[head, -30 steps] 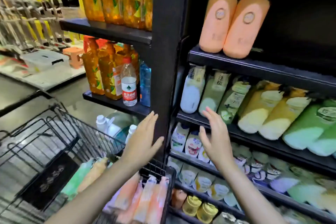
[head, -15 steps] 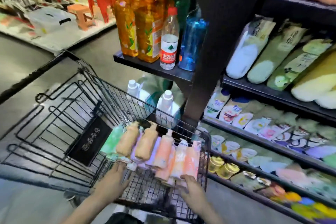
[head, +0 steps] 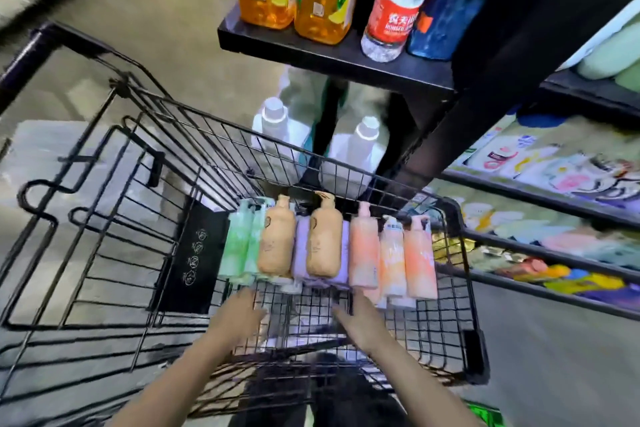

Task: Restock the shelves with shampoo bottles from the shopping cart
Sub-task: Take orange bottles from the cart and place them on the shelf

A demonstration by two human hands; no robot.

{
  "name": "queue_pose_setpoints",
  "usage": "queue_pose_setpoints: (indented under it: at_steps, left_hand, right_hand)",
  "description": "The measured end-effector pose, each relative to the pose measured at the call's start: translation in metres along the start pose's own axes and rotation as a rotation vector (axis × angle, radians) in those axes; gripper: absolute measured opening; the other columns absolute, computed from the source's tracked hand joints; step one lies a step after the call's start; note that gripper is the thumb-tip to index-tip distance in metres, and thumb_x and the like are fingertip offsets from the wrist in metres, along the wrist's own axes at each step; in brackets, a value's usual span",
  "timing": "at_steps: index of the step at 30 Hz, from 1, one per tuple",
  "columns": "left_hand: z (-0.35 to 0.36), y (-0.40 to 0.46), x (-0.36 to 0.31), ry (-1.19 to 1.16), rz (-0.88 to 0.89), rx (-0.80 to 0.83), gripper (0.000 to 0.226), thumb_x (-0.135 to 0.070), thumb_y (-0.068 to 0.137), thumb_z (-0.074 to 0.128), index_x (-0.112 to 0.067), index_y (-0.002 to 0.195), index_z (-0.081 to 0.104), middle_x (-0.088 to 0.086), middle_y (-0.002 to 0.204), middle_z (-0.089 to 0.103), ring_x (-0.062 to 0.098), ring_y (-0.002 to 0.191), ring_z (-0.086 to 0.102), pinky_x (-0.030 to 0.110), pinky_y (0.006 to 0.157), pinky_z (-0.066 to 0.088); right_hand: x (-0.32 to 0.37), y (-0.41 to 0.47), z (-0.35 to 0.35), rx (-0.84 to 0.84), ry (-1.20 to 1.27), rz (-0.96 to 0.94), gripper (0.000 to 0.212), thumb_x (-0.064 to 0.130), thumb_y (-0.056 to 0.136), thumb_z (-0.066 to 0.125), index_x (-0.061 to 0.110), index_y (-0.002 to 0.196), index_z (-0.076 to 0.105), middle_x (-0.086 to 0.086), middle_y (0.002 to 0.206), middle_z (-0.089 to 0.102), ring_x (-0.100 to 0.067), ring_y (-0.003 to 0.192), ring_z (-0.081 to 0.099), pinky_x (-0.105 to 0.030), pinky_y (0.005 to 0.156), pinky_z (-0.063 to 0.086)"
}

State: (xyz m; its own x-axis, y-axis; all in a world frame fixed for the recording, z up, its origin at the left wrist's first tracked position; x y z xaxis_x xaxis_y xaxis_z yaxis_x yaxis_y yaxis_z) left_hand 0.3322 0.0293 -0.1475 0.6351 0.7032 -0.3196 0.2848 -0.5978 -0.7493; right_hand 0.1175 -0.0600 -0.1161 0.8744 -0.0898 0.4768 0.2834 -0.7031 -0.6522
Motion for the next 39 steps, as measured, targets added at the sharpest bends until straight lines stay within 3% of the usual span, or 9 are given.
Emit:
queue_pose_setpoints:
  at_steps: [4,7,12,16,20,22,28,35,39]
  left_hand:
    - [-0.010,0.039,0.007,-0.089,-0.016,-0.031,0.033,-0.029,0.098,0.040,-0.008,0.123,0.045,0.015,0.126,0.056,0.032,0.112,0.055,0.033,0.087,0.043]
    - [-0.019,0.066,0.004,-0.184,0.005,-0.057,0.024,-0.023,0.100,0.040,-0.008,0.119,0.045,0.016,0.116,0.054,0.029,0.103,0.054,0.029,0.076,0.036]
    - [-0.025,0.111,0.002,-0.361,-0.014,-0.091,0.057,-0.034,0.098,0.046,0.003,0.140,0.033,0.023,0.140,0.044,0.033,0.127,0.046,0.033,0.095,0.038]
    - [-0.019,0.132,0.001,-0.481,-0.052,-0.062,0.058,-0.037,0.090,0.058,0.002,0.129,0.042,0.019,0.124,0.056,0.033,0.110,0.055,0.029,0.078,0.039]
    - [0.000,0.169,0.011,-0.513,-0.012,-0.078,0.086,-0.073,0.058,0.063,-0.008,0.114,0.055,0.011,0.109,0.064,0.030,0.098,0.061,0.044,0.084,0.052]
    - [0.007,0.179,0.009,-0.478,-0.001,-0.086,0.098,-0.087,0.045,0.059,-0.016,0.111,0.058,0.006,0.106,0.064,0.026,0.096,0.063,0.041,0.081,0.055]
    - [-0.015,0.140,-0.025,-0.386,-0.029,-0.129,0.080,-0.042,0.073,0.077,0.004,0.127,0.039,0.019,0.124,0.042,0.034,0.111,0.046,0.034,0.087,0.042]
    - [-0.009,0.111,-0.016,-0.278,-0.059,-0.172,0.086,-0.042,0.059,0.085,0.003,0.117,0.039,0.015,0.114,0.049,0.034,0.105,0.053,0.036,0.082,0.046]
    - [0.005,0.086,-0.004,-0.420,-0.113,-0.061,0.079,-0.044,0.059,0.083,-0.001,0.110,0.041,0.010,0.104,0.057,0.028,0.094,0.060,0.032,0.072,0.048]
  right_hand:
    - [0.022,0.036,-0.006,-0.081,0.095,0.041,0.045,0.030,0.093,0.056,0.009,0.131,0.042,-0.010,0.130,0.054,-0.021,0.113,0.054,-0.023,0.081,0.039]
    - [0.036,0.069,-0.009,-0.131,0.184,0.097,0.057,0.033,0.087,0.063,0.006,0.132,0.041,-0.012,0.125,0.053,-0.026,0.112,0.054,-0.025,0.084,0.041]
    - [0.037,0.130,0.001,-0.207,0.228,0.186,0.086,0.053,0.063,0.073,0.002,0.126,0.043,-0.019,0.122,0.058,-0.033,0.110,0.058,-0.041,0.090,0.050]
    - [0.038,0.141,0.004,-0.254,0.152,0.289,0.096,0.053,0.069,0.076,0.000,0.135,0.030,-0.020,0.134,0.048,-0.034,0.119,0.051,-0.036,0.092,0.044]
    - [0.033,0.145,0.005,-0.261,0.048,0.305,0.091,0.050,0.073,0.074,0.000,0.133,0.029,-0.020,0.135,0.042,-0.034,0.119,0.049,-0.034,0.088,0.043]
    - [0.031,0.146,0.005,-0.260,0.037,0.299,0.089,0.051,0.073,0.074,0.001,0.132,0.030,-0.020,0.135,0.043,-0.034,0.118,0.049,-0.034,0.087,0.043]
    - [0.029,0.145,0.005,-0.268,0.004,0.289,0.090,0.056,0.074,0.071,0.003,0.134,0.028,-0.019,0.135,0.042,-0.034,0.117,0.050,-0.035,0.086,0.044]
    - [0.025,0.132,0.009,-0.212,0.012,0.249,0.088,0.055,0.073,0.071,0.000,0.131,0.034,-0.018,0.128,0.049,-0.032,0.112,0.054,-0.032,0.078,0.043]
    - [0.009,0.106,0.013,-0.081,0.245,0.244,0.057,0.047,0.070,0.076,0.012,0.111,0.057,-0.009,0.109,0.065,-0.025,0.093,0.062,-0.033,0.078,0.052]
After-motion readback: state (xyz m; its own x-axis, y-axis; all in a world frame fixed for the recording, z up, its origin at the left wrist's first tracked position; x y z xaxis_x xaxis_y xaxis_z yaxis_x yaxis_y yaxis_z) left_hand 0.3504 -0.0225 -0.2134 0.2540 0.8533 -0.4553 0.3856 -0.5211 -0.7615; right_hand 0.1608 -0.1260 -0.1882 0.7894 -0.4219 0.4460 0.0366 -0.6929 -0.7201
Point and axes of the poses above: each hand's wrist, its own y-axis towards the middle knuckle, its own z-axis out of the palm, x = y × z, the point moved 6 cm from there along y, towards the middle knuckle
